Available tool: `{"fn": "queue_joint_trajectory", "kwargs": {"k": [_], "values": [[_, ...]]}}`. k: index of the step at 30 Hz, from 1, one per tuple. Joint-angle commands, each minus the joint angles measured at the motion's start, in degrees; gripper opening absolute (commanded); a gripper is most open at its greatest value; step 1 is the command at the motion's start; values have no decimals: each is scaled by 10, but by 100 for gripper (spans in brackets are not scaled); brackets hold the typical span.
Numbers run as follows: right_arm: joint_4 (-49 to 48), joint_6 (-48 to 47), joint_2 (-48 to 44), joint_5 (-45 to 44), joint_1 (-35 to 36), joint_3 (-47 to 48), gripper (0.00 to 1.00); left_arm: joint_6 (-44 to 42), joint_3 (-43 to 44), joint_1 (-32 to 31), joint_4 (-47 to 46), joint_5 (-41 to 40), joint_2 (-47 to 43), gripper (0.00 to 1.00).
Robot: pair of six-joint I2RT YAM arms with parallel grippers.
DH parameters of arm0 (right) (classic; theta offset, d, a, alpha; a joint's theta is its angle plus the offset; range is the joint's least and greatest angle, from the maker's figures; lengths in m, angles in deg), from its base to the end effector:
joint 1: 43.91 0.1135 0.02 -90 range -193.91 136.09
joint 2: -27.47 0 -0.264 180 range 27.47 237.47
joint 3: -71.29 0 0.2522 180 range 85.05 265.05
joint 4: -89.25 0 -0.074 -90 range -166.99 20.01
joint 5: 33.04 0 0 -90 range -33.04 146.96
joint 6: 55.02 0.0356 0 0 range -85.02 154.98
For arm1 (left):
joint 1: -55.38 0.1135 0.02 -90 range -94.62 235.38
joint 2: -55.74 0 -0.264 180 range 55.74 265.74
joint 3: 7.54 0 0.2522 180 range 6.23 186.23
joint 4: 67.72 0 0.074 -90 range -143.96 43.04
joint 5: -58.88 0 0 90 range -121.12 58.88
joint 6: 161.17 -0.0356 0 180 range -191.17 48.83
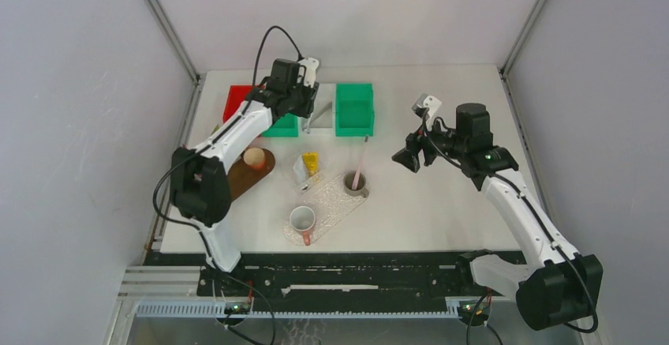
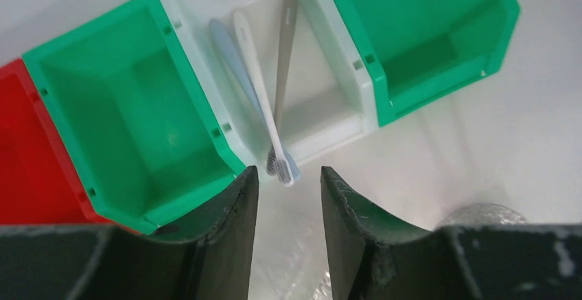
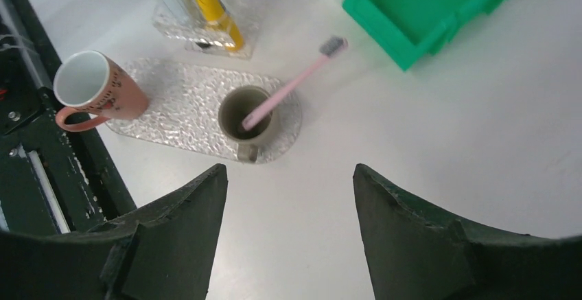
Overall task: Prepare toiletry sets of a toothbrush and toothpaste on the tray
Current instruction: Pick up the toothbrush from the storage box.
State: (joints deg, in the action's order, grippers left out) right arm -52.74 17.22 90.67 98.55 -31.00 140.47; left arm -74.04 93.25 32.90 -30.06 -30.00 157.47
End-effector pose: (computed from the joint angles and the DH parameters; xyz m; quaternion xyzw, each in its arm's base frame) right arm 0.2258 0.0760 0.3220 -0.3822 0.7431 0.2911 0.4657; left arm 0.3800 -0.1580 0.2995 0.2018 0.8781 -0.0825 0.4258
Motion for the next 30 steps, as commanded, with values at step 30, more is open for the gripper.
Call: {"fn": "queue_joint_trajectory", "kwargs": {"k": [30], "values": [[-26, 12, -32, -113, 48, -34, 76, -73, 354, 23, 242, -15, 308, 38]]}}
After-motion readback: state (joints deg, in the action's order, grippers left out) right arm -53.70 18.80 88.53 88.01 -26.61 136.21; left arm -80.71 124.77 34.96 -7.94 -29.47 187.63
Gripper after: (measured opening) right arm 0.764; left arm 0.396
